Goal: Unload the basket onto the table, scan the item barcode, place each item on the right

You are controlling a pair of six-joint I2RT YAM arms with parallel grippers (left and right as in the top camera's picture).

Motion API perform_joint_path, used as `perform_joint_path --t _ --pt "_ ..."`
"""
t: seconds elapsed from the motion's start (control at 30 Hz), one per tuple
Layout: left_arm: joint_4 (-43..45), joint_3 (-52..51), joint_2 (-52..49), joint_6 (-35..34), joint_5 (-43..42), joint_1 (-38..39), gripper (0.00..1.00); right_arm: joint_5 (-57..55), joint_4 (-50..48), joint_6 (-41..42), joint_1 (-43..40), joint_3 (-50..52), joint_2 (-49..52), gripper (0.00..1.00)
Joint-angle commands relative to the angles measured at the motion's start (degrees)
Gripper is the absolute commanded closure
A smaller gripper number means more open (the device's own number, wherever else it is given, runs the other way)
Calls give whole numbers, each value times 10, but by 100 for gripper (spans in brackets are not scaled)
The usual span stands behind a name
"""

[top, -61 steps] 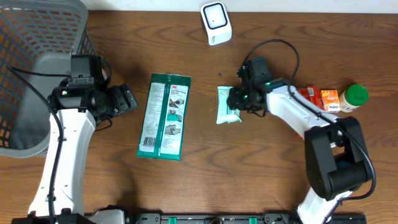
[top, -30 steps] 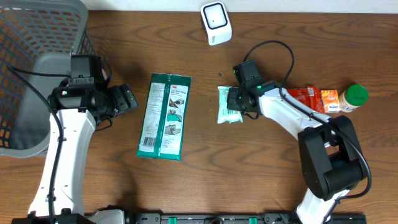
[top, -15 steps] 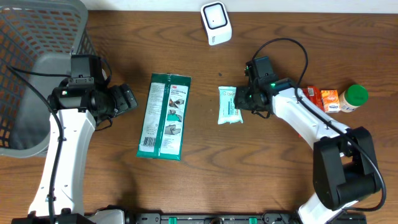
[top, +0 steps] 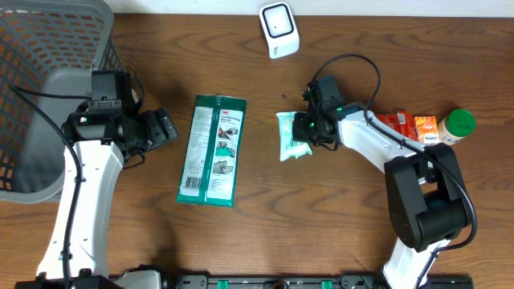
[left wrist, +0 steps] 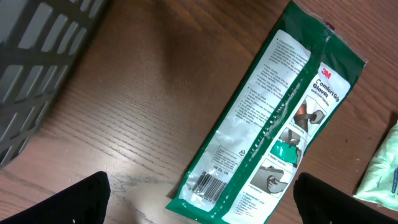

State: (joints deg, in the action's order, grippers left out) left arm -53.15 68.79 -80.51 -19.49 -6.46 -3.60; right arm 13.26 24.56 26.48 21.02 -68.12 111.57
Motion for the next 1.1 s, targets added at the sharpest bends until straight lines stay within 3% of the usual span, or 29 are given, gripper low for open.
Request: perform_joint_path --t 0.0,0.23,0.53,0.73,1.07 --pt "-2 1 3 3 5 -2 5 31 12 -24 -10 14 3 96" --pt "-2 1 3 3 5 -2 5 227 11 -80 -88 14 -93 99" --pt "-2 1 3 3 5 -2 5 473 9 -104 -151 14 -103 99" --pt "-2 1 3 3 5 -2 5 476 25 -78 -153 2 -118 99" --pt "-2 1 3 3 5 -2 5 476 302 -147 -153 -210 -134 99"
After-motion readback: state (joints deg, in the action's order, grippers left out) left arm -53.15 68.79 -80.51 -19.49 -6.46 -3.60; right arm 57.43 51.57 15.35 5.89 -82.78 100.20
